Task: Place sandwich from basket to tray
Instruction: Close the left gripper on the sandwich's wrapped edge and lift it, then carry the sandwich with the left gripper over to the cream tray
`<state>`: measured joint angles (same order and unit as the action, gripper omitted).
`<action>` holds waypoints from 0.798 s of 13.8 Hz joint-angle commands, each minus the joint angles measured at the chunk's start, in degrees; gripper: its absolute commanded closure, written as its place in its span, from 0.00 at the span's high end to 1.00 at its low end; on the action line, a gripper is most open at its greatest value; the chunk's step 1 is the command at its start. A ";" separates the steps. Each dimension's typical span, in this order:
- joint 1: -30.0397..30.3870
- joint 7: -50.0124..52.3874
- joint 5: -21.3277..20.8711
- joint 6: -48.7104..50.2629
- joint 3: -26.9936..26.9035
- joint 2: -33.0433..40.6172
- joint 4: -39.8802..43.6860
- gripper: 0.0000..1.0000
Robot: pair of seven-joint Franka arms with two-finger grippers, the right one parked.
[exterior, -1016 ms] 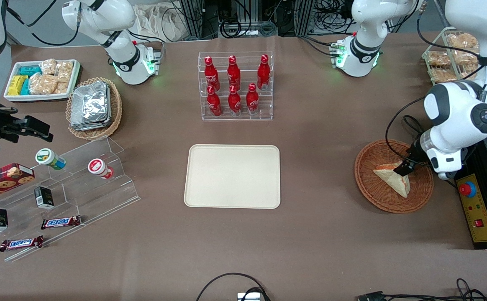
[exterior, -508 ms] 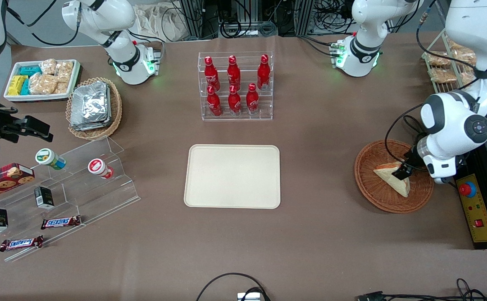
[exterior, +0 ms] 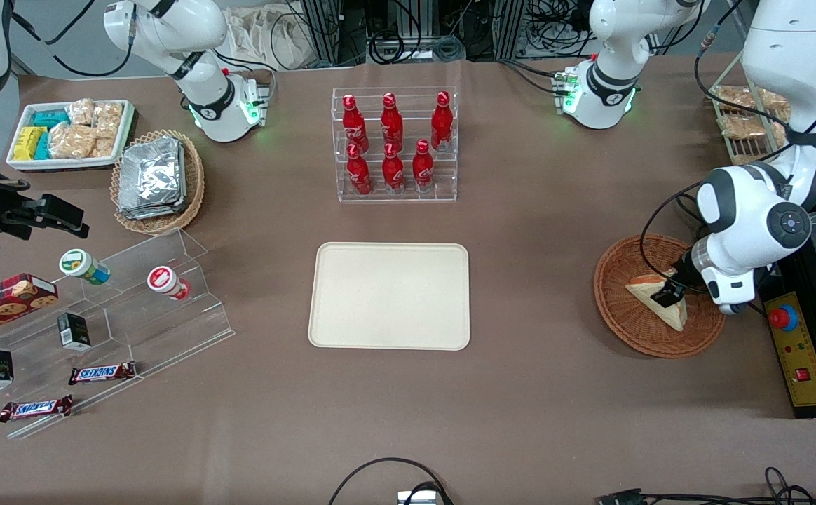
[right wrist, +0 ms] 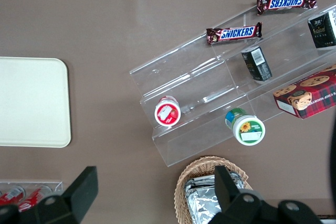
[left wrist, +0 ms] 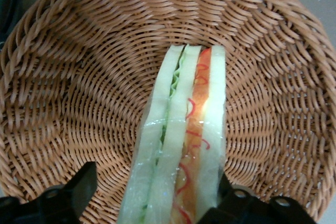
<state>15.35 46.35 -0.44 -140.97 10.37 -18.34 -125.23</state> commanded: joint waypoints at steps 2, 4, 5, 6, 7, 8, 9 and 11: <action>0.39 -0.03 -0.53 2.01 0.36 1.55 1.22 0.00; -0.05 -2.21 -0.79 3.32 0.62 1.81 1.83 0.00; -0.05 -2.66 -0.79 5.33 0.62 1.81 3.14 0.00; -0.05 -2.66 -0.79 8.14 0.71 1.73 5.07 0.00; -0.23 -2.40 -0.70 11.47 0.71 1.73 6.83 0.00; -0.32 -2.49 -0.62 14.55 0.97 1.73 8.93 0.00; -0.40 -2.66 -0.62 17.02 1.58 1.81 10.61 0.00; -0.41 -6.94 -0.79 22.73 3.69 2.08 14.56 0.00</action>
<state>15.20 42.61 -0.57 -123.69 12.44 -17.13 -114.36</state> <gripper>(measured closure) 0.797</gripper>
